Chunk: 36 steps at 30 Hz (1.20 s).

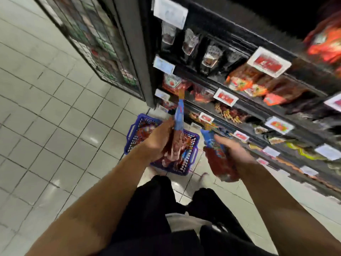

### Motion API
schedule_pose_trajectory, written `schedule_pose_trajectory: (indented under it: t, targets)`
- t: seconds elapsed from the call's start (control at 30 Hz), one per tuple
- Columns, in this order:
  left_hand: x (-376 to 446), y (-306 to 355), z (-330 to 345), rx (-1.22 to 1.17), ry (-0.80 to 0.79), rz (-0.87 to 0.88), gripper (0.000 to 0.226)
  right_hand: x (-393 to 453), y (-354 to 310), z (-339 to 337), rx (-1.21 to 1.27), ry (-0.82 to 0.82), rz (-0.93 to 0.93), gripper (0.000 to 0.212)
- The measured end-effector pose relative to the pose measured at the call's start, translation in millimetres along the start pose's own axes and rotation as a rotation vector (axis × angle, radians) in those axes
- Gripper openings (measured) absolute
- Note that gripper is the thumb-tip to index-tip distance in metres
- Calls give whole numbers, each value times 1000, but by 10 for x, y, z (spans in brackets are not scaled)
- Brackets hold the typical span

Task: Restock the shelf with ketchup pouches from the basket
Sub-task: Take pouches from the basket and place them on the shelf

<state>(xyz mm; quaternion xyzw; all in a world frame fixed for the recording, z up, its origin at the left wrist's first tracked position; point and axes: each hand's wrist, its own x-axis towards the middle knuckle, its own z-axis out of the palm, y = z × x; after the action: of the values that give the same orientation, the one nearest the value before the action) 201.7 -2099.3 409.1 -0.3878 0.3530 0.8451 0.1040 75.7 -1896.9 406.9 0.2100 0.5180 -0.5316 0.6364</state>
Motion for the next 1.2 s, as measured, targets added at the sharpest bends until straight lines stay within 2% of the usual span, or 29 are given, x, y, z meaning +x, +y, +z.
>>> schedule_pose_trajectory:
  t: [0.1,0.23,0.33,0.4,0.47,0.67,0.83,0.93,1.03,1.2]
  targets:
    - [14,-39,367,38,-83,41,20,-315,-146,-336,-26,-25,-51,39]
    - [39,-275,968,0,-257,178,20,-813,-363,-823,-154,-38,-184,26]
    - [25,-468,1551,68,-156,289,29,-1296,-540,-1240,-289,-70,-427,30]
    - [39,-528,1927,147,-77,334,41,-1607,-657,-1499,-342,-101,-528,27]
    - [73,-571,2359,209,-41,361,43,-1900,-777,-1802,-347,-108,-601,25]
    - [292,-609,3341,378,-115,425,37,-2371,-1030,-2490,-276,82,-763,23]
    - [426,-574,3807,495,-227,523,34,-2505,-1126,-2878,-210,147,-816,31]
    - [538,-466,4034,512,-212,566,40,-2552,-1196,-3036,-267,187,-839,26]
    - [620,-302,4250,619,-169,608,30,-2609,-1297,-3113,-317,258,-898,20]
    - [747,-25,4625,812,-76,778,19,-2675,-1531,-3087,-352,364,-989,20]
